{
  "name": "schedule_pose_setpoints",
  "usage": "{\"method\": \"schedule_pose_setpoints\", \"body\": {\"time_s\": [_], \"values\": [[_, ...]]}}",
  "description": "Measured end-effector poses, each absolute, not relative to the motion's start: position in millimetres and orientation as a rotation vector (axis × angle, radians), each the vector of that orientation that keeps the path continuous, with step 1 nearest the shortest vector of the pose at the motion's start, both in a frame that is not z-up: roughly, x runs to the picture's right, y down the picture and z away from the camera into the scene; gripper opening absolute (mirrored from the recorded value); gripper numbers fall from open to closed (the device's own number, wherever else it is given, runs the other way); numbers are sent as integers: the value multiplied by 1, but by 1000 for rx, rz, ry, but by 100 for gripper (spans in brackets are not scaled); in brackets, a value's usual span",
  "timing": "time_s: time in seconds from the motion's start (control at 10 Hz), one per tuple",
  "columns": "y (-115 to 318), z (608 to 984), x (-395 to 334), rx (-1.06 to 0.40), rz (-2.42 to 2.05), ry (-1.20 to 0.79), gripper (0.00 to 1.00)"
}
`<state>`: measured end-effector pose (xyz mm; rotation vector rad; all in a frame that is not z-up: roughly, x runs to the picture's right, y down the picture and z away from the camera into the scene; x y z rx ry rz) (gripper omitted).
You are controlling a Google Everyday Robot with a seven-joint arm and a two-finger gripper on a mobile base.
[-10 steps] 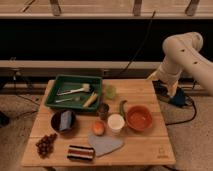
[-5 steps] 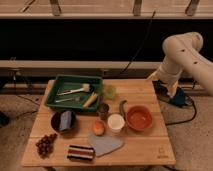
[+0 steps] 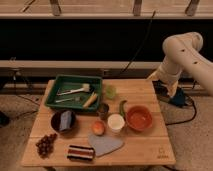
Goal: Place banana in red bowl
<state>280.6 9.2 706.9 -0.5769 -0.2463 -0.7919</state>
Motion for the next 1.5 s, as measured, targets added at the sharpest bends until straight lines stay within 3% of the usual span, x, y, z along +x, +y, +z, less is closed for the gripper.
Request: {"method": "schedule_pose_setpoints", "body": {"time_s": [1.2,1.5], "values": [[9,707,280,-577,-792,-248,80],[3,712,270,-549,-795,-325,80]]}}
